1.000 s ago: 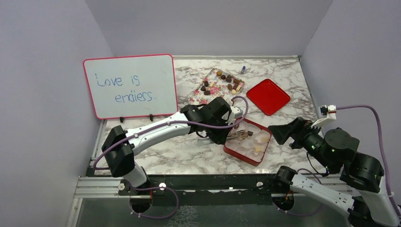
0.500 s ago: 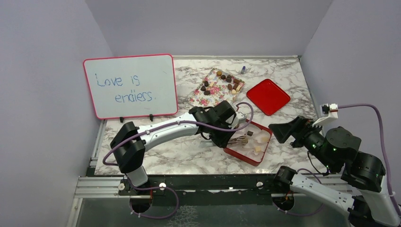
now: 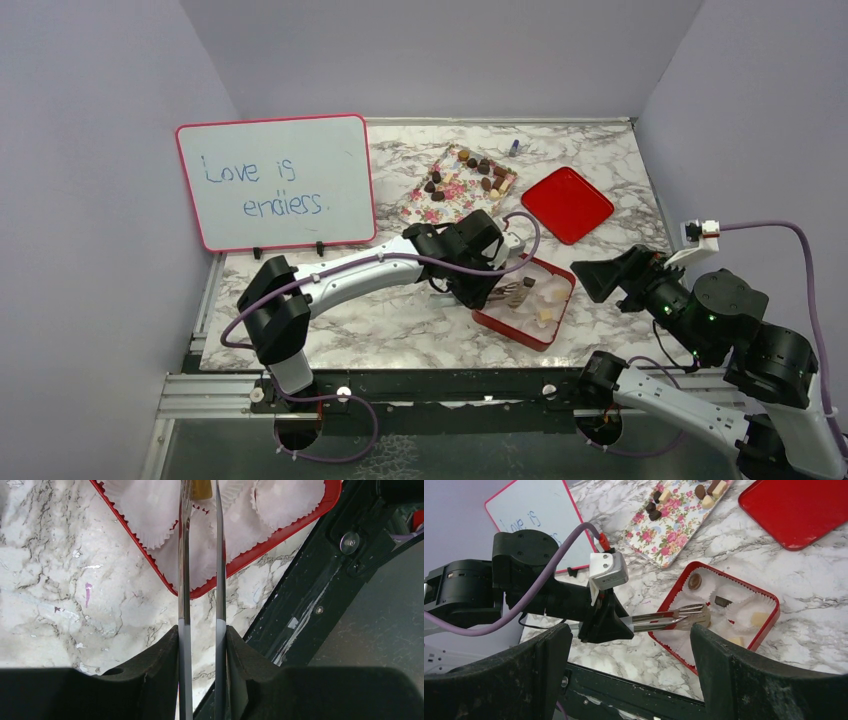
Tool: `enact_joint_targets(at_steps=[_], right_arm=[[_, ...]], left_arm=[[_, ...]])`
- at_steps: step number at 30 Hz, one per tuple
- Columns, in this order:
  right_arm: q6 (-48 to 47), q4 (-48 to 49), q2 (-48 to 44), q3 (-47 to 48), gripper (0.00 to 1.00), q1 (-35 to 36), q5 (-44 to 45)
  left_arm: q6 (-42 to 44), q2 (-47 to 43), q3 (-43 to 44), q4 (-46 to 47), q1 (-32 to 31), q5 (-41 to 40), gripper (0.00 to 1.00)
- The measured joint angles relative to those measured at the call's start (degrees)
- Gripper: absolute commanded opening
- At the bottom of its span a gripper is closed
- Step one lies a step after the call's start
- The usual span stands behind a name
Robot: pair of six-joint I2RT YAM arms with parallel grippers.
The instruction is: Pack the chocolate
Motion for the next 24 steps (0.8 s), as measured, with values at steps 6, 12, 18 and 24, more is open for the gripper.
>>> enact_joint_targets(at_steps=[6, 12, 18, 24], right_arm=[[0.0, 0.0, 0.0, -0.6, 0.94, 0.0, 0.0], [0.0, 0.0, 0.0, -1.4, 0.94, 0.0, 0.0], [0.0, 0.4, 0.2, -3.2, 0.94, 0.0, -0.2], [0.2, 0.5, 0.2, -4.9, 0.94, 0.0, -1.1]], left_arm=[[-0.3, 0.0, 0.3, 0.3, 0.0, -1.7, 0.35], [-1.3, -0.5, 1.4, 0.3, -0.1, -4.0, 0.35], [-2.6, -2.5, 3.4, 0.5, -0.1, -7.2, 0.35], [-3.8, -3.0, 7.1, 0.3, -0.1, -15.4, 0.35]])
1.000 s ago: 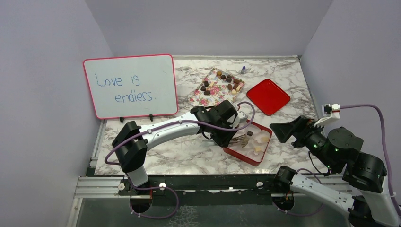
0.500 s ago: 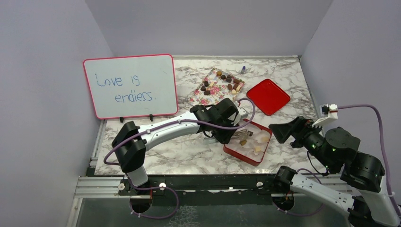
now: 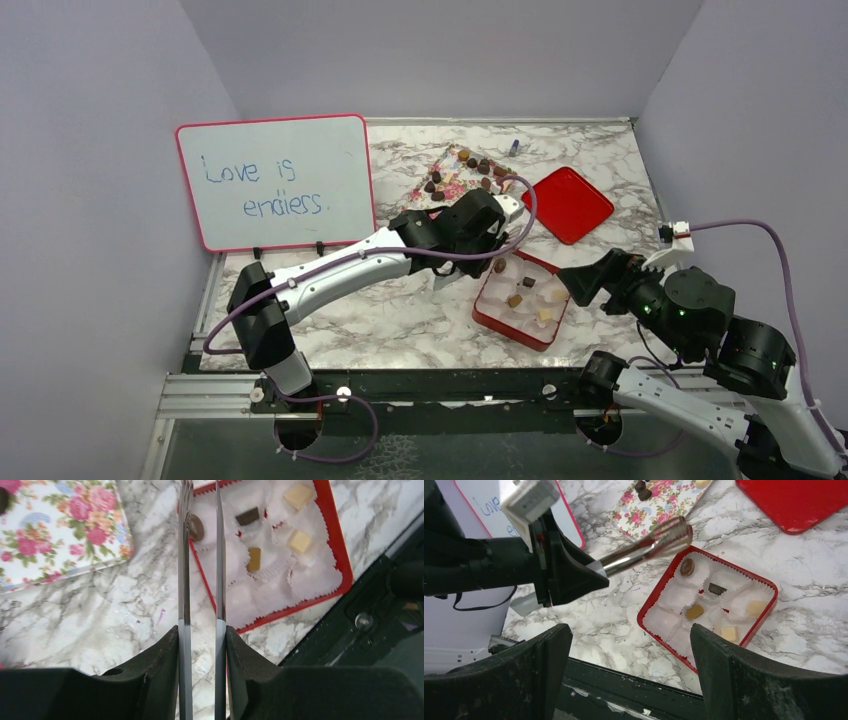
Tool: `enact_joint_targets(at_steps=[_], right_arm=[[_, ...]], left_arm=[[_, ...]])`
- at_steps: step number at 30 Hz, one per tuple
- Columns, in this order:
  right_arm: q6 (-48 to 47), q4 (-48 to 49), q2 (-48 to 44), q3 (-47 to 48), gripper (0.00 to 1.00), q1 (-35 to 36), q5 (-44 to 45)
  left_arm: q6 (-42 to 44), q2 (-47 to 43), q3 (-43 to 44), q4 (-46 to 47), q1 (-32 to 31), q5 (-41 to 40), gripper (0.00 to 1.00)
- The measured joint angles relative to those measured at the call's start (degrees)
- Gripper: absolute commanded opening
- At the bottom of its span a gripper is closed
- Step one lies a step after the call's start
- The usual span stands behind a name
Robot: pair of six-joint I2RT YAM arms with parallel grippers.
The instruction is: Pack the chocolate
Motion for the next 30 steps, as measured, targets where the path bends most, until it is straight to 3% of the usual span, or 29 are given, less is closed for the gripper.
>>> enact_joint_targets(at_steps=[12, 22, 30], right_arm=[[0.8, 0.5, 0.1, -2.5, 0.94, 0.0, -2.0], [0.2, 0.8, 4.7, -2.4, 0.94, 0.0, -4.5], [-1.2, 3.6, 3.7, -3.9, 0.94, 0.0, -6.4]], left_arm=[[-1.2, 5.3, 8.0, -3.5, 4.9, -13.0, 0.35], [-2.0, 9.4, 8.4, -4.6, 16.8, -13.4, 0.39], [-2.4, 9.1, 3.9, 0.0, 22.1, -10.7, 0.41]])
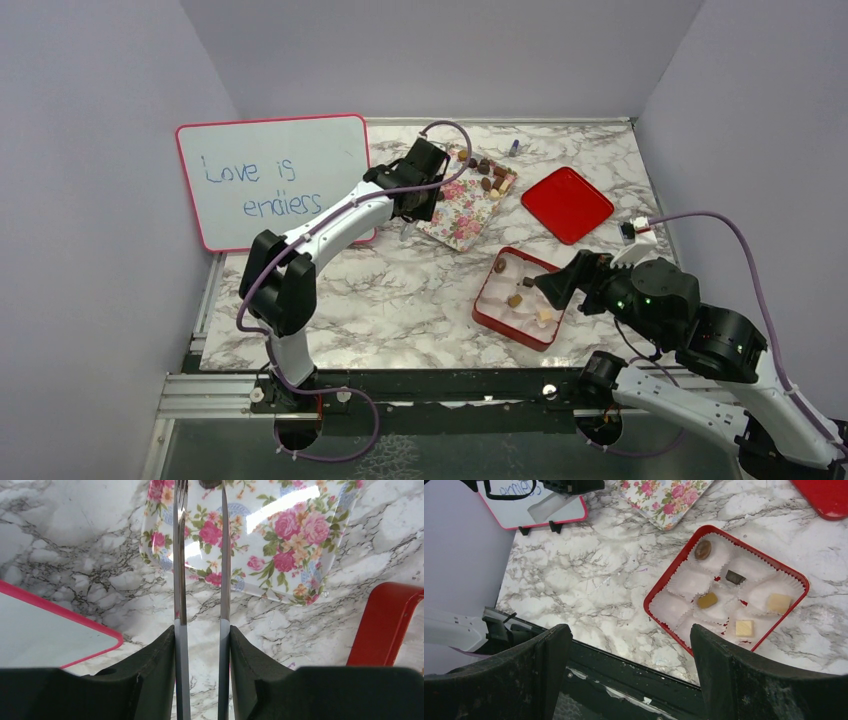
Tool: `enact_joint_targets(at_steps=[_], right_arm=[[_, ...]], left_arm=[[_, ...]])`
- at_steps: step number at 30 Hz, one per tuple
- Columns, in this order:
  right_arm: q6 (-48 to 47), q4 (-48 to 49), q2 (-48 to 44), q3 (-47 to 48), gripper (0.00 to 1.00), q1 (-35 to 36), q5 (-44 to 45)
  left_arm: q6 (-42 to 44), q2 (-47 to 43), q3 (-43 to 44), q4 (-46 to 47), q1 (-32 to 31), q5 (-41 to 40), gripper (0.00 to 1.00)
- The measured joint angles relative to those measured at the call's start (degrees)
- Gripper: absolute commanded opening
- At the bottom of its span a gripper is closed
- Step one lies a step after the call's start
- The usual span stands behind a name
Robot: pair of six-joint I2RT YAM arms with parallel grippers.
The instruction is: Pack the chocolate
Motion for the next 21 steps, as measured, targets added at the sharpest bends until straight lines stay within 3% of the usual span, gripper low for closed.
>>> enact_joint_targets(at_steps=[21], right_arm=[[-0.5, 2.5, -0.1, -0.3, 0.94, 0.0, -1.6]], left_arm=[[-0.4, 0.6, -2.6, 4.3, 3.5, 6.2, 0.44]])
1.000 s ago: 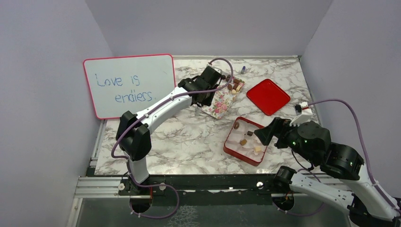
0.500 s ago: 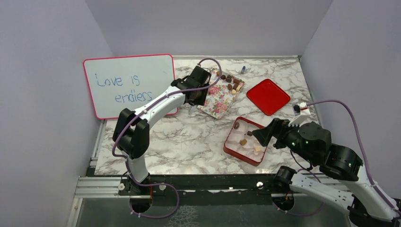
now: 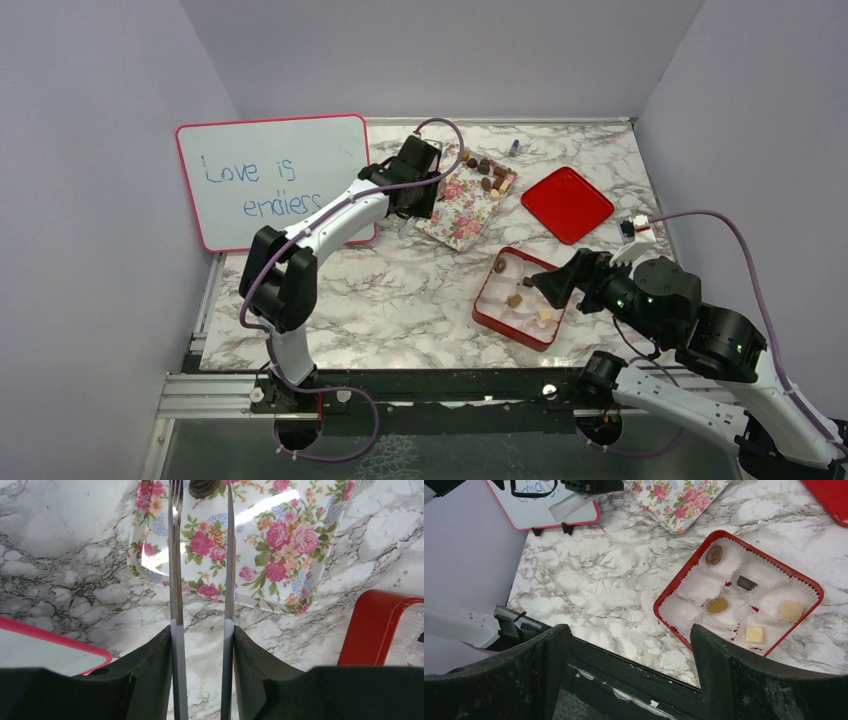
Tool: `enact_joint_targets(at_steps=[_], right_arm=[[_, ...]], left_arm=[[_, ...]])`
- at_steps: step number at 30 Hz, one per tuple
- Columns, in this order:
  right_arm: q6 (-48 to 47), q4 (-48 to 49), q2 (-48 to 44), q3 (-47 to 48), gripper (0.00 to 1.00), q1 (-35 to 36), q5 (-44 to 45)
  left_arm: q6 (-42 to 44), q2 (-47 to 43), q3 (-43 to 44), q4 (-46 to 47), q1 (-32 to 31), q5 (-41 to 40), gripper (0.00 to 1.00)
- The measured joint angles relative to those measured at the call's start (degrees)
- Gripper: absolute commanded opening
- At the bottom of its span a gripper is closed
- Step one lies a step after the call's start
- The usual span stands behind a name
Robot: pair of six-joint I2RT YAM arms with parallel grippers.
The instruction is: Pack the chocolate
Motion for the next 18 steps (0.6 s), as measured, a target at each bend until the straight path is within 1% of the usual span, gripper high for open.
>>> enact_joint_targets(at_steps=[18], right_arm=[[0.0, 0.0, -0.4, 0.0, 0.94, 0.0, 0.0]], left_arm=[[0.0, 5.4, 0.4, 1.2, 0.1, 2.6, 0.42]])
